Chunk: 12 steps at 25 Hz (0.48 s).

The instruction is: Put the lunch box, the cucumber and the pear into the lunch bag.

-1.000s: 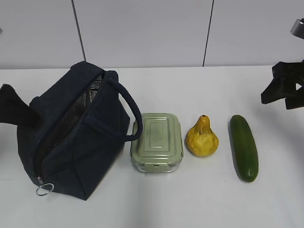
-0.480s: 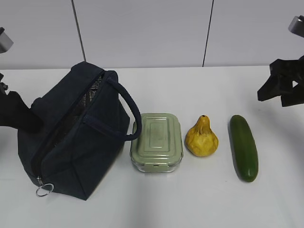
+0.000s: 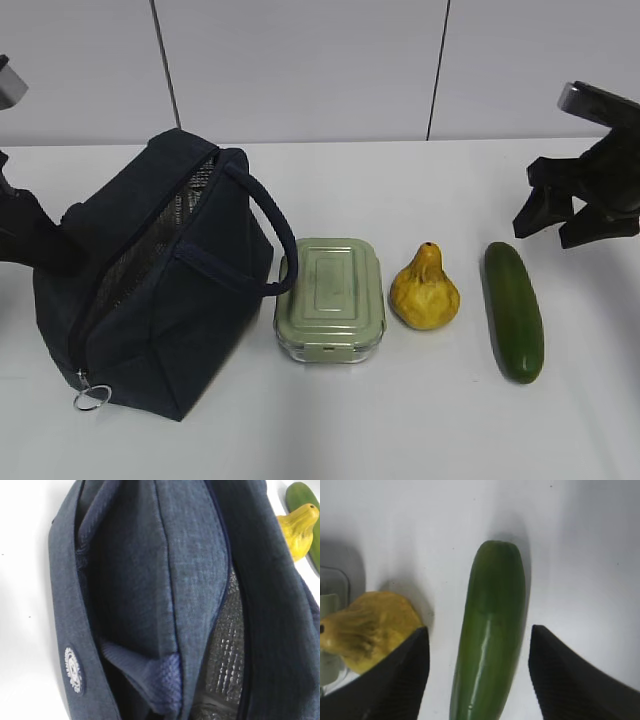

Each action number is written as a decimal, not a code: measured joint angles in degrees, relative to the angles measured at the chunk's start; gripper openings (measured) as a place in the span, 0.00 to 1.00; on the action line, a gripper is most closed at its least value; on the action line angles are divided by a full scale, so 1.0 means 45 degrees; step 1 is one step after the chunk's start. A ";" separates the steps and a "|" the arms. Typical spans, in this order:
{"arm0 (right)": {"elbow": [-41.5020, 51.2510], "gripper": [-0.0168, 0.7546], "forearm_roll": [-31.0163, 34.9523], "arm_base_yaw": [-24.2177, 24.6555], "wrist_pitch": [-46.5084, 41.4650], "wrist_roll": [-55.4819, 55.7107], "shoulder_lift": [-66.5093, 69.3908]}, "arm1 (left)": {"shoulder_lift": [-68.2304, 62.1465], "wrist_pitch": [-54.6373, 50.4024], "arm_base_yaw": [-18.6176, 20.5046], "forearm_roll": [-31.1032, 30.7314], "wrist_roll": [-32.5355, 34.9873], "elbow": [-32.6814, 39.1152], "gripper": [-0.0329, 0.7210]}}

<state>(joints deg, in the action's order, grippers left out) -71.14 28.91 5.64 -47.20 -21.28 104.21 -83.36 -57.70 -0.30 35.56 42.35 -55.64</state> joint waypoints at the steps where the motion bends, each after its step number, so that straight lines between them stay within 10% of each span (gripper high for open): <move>1: -0.0313 0.65 -0.0627 -0.0184 0.0000 0.0487 0.0252 | 0.0000 0.0000 0.0000 0.0000 0.0000 0.0000 0.05; 12: -0.2882 0.67 -0.4660 -0.1871 -0.0684 0.3950 0.2132 | 0.0000 0.0010 0.0000 0.0000 0.0000 0.0000 0.05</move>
<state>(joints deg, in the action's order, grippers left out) -84.11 7.94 -2.78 -50.28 -3.50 113.80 -83.36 -57.65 -0.30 35.56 42.35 -55.64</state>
